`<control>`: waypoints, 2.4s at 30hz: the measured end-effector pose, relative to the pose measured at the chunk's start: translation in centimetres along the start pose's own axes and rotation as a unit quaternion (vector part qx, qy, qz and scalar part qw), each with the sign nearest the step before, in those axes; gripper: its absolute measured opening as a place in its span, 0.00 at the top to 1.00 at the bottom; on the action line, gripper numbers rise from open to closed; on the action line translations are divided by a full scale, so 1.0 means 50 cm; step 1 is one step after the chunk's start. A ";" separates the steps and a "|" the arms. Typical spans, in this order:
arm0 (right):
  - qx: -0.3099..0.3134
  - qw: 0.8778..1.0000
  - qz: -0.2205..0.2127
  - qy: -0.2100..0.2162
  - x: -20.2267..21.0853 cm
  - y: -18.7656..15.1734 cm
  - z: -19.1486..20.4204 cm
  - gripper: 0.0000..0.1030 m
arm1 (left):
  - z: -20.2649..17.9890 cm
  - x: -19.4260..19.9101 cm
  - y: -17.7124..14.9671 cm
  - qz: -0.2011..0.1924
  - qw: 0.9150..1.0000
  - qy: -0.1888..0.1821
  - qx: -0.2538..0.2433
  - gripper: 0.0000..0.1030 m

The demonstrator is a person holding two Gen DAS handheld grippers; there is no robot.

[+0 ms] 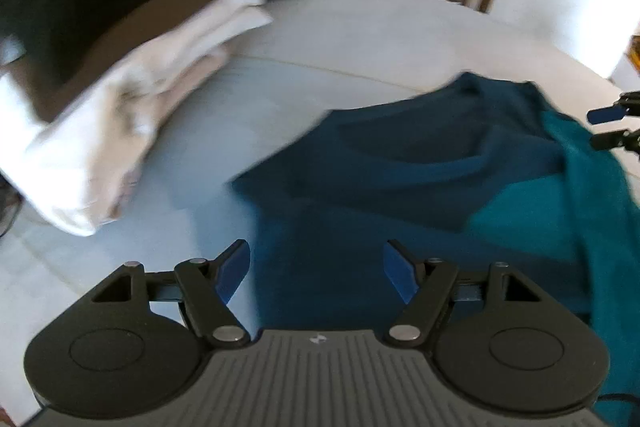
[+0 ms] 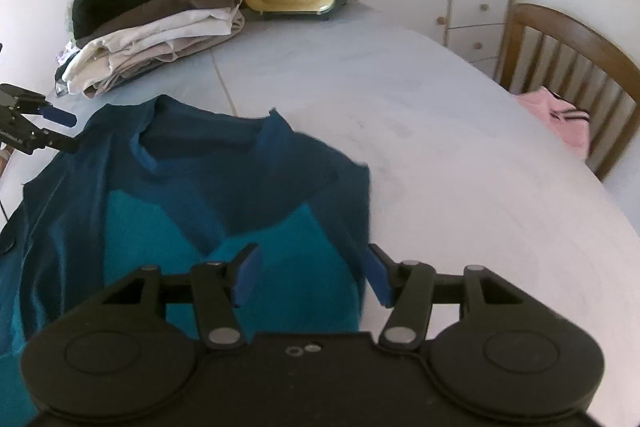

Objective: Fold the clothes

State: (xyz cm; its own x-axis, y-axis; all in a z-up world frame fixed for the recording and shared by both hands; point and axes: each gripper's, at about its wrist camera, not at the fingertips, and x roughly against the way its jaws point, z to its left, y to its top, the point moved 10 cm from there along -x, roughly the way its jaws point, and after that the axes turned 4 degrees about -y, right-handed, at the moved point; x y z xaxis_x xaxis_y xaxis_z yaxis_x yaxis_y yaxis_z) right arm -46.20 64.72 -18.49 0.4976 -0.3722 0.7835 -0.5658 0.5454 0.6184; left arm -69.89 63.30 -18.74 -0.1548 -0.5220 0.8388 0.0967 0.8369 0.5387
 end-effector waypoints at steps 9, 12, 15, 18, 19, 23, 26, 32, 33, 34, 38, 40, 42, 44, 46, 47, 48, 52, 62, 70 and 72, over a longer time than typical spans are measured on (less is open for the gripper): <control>0.027 0.999 0.025 -0.028 -0.099 0.054 -0.001 0.00 | 0.045 -0.062 0.012 -0.006 1.000 -0.015 0.013 0.24; 0.031 0.999 0.023 -0.033 -0.110 0.061 -0.007 0.00 | 0.032 -0.074 0.024 -0.013 1.000 -0.020 -0.005 0.17; 0.029 0.999 0.019 -0.032 -0.117 0.068 -0.013 0.00 | 0.020 -0.089 0.032 -0.014 1.000 -0.020 -0.020 0.08; 0.028 0.999 0.020 -0.031 -0.121 0.073 -0.016 0.00 | 0.014 -0.100 0.038 -0.016 0.999 -0.019 -0.027 0.02; 0.032 0.999 0.025 -0.027 -0.120 0.071 -0.010 0.00 | 0.013 -0.102 0.039 -0.017 0.999 -0.019 -0.027 0.03; 0.054 0.998 0.035 -0.014 -0.109 0.065 0.011 0.00 | 0.009 -0.097 0.038 -0.014 0.999 -0.024 -0.021 0.11; 0.056 0.998 0.033 -0.017 -0.101 0.067 0.019 0.00 | -0.006 -0.083 0.040 -0.013 0.999 -0.032 -0.028 0.55; 0.042 0.999 -0.004 -0.031 -0.039 0.074 0.034 0.00 | -0.025 -0.050 0.046 -0.023 0.999 -0.001 -0.032 0.87; 0.036 0.999 -0.013 -0.027 -0.019 0.072 0.036 0.00 | -0.028 -0.035 0.047 -0.034 0.999 -0.003 -0.028 0.87; 0.029 0.999 -0.022 -0.023 0.002 0.071 0.037 0.00 | -0.033 -0.018 0.046 -0.044 0.999 -0.007 -0.026 0.87; 0.007 0.998 -0.065 0.000 0.098 0.050 0.051 0.00 | -0.074 0.063 0.027 -0.074 0.996 -0.033 -0.028 0.88; -0.005 0.997 -0.080 0.016 0.142 0.027 0.063 0.00 | -0.104 0.104 -0.003 -0.081 0.995 -0.047 -0.036 0.88; -0.019 0.996 -0.082 0.026 0.182 -0.006 0.074 0.00 | -0.135 0.143 -0.037 -0.084 0.994 -0.061 -0.045 0.88; -0.037 0.995 -0.083 0.032 0.222 -0.047 0.083 0.00 | -0.165 0.177 -0.077 -0.077 0.992 -0.077 -0.055 0.88; -0.069 0.994 -0.078 0.039 0.261 -0.093 0.085 0.00 | -0.196 0.208 -0.120 -0.066 0.991 -0.098 -0.067 0.88; -0.082 0.993 -0.077 0.037 0.280 -0.115 0.086 0.00 | -0.211 0.219 -0.142 -0.058 0.990 -0.110 -0.072 0.88; -0.091 0.992 -0.076 0.035 0.297 -0.136 0.090 0.00 | -0.226 0.228 -0.165 -0.050 0.988 -0.122 -0.078 0.88; -0.123 0.991 -0.052 0.029 0.363 -0.241 0.124 0.00 | -0.286 0.252 -0.253 -0.011 0.980 -0.175 -0.092 0.88; -0.168 0.985 0.040 -0.026 0.354 -0.434 0.183 0.00 | -0.348 0.233 -0.416 0.075 0.948 -0.273 -0.143 0.88; -0.083 0.988 0.075 -0.102 0.351 -0.442 0.233 0.00 | -0.369 0.212 -0.459 0.064 0.936 -0.279 -0.206 0.85; -0.033 0.988 0.083 -0.125 0.354 -0.442 0.255 0.00 | -0.383 0.220 -0.469 0.052 0.931 -0.264 -0.245 0.82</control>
State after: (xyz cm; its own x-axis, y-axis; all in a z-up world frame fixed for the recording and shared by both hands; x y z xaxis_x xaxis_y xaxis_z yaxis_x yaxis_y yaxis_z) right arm -33.27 36.49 -17.54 0.2184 -0.4431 0.8695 -0.5770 0.6599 0.4813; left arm -55.05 34.78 -20.63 -0.5693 -0.1795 0.8023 0.5555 0.6355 0.5363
